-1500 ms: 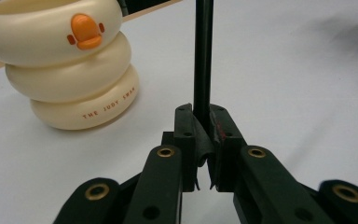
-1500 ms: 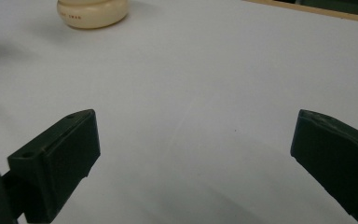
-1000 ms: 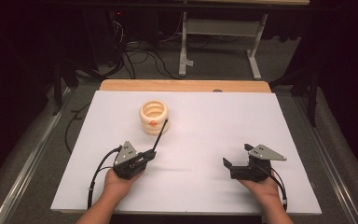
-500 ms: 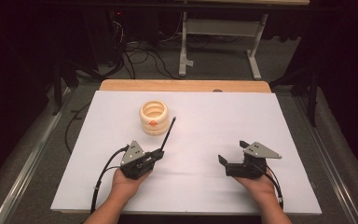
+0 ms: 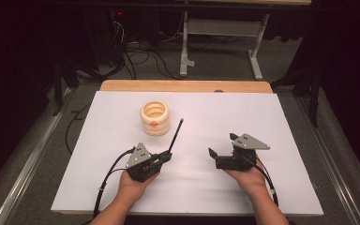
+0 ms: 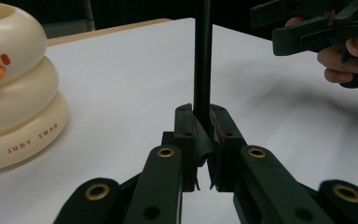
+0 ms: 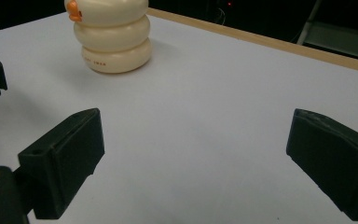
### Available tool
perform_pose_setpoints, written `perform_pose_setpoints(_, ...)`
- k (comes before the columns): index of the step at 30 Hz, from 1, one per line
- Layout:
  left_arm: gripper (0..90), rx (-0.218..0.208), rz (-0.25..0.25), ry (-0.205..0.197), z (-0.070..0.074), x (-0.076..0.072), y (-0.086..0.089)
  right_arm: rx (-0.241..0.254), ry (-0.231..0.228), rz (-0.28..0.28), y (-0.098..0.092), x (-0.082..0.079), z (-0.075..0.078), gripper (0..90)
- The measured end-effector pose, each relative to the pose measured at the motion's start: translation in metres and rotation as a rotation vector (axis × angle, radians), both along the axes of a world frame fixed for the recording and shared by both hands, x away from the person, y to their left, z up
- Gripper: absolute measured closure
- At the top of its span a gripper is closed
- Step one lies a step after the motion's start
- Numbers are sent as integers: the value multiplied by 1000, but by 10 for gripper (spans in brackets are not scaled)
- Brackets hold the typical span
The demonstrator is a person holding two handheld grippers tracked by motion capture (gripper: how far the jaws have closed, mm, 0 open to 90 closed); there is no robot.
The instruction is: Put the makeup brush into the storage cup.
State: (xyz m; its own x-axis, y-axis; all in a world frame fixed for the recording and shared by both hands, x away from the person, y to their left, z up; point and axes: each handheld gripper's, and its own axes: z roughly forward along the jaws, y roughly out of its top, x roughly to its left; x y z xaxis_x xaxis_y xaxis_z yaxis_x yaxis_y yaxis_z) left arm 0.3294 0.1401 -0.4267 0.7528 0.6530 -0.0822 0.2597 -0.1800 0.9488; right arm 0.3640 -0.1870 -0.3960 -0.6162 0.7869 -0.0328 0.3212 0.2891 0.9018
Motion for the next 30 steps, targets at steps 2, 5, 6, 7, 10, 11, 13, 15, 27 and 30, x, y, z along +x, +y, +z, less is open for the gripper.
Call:
perform_pose_setpoints(2,833,-4,1,3,0,0,0,-1,-2,4,4,2,1,60)
perform_pose_setpoints(5,834,-10,-1,5,0,0,-1,0,-7,4,10,4,2,62)
perform_pose_setpoints(6,833,-10,-2,5,0,0,-2,2,-5,5,12,5,3,63)
perform_pose_setpoints(7,834,-11,-3,5,0,0,-2,2,-7,5,14,5,3,64)
perform_pose_setpoints(10,834,-12,-9,7,-1,0,-4,8,-20,11,19,6,4,65)
perform_pose_setpoints(11,833,-12,-11,6,-1,-1,-4,9,-26,12,20,5,5,65)
perform_pose_setpoints(13,833,-15,-15,7,-1,-1,-4,11,-31,22,23,3,4,66)
perform_pose_setpoints(15,834,-13,-21,5,-1,-2,-5,5,-25,24,25,1,3,66)
perform_pose_setpoints(27,833,-19,-60,7,-1,-9,-13,20,22,53,19,-10,-8,80)
perform_pose_setpoints(30,833,-14,-66,10,-3,-9,-16,39,28,61,20,-13,-8,83)
